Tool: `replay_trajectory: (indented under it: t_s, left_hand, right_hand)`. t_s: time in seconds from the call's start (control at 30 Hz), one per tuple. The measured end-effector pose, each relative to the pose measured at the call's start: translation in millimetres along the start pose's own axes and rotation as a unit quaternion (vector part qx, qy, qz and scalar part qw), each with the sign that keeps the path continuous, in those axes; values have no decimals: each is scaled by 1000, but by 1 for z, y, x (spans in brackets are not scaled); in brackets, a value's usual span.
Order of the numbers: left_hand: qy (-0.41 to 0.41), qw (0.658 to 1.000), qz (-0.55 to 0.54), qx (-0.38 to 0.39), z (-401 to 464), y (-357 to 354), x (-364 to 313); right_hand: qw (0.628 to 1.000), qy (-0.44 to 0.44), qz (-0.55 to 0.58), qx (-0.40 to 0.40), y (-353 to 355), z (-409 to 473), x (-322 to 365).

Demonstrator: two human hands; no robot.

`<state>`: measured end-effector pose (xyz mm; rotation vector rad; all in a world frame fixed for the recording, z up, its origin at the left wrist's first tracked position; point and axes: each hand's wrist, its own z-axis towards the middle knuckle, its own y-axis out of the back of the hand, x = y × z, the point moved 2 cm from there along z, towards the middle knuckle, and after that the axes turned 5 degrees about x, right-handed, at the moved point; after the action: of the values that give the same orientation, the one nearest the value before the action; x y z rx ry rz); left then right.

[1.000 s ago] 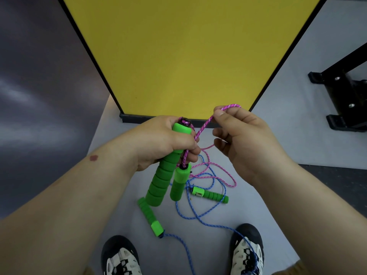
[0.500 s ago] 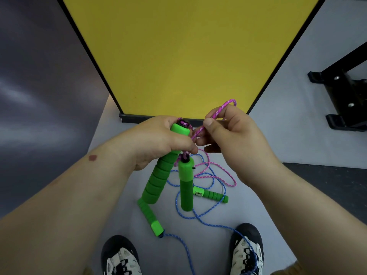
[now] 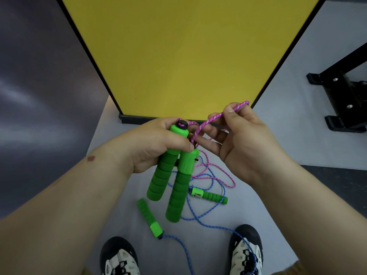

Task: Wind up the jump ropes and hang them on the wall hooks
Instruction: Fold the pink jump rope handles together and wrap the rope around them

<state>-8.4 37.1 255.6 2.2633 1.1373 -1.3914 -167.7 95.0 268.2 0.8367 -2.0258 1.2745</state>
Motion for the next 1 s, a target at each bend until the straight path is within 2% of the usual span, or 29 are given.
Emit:
replay_trajectory:
  t_s: [0.1, 0.23, 0.4, 0.6, 0.7, 0.77, 0.83, 0.93, 1.0]
  left_hand:
    - [0, 1000, -15, 9, 0, -3, 3]
    - [23, 999, 38, 29, 0, -6, 5]
    - [22, 998, 54, 30, 1, -10, 7]
    - [22, 996, 82, 14, 5, -12, 7]
    - [10, 990, 135, -28, 4, -10, 4]
    - [-7, 985, 158, -70, 6, -7, 4]
    - [-22, 985, 140, -98, 8, -6, 2]
    - [-17, 992, 50, -111, 10, -4, -1]
    - [-17, 995, -27, -95, 9, -3, -4]
  right_hand:
    - [999, -2, 26, -20, 3, 2, 4]
    - [996, -4, 85, -30, 6, 5, 6]
    - [989, -8, 136, -53, 8, 7, 7]
    - [991, -4, 126, -53, 8, 10, 8]
    - [995, -12, 48, -85, 13, 11, 8]
    - [993, -34, -53, -101, 17, 11, 5]
    - [979, -65, -180, -74, 15, 8, 0]
    - [916, -113, -382, 44, 10, 0, -15]
    - [870, -128, -463, 107, 7, -6, -24]
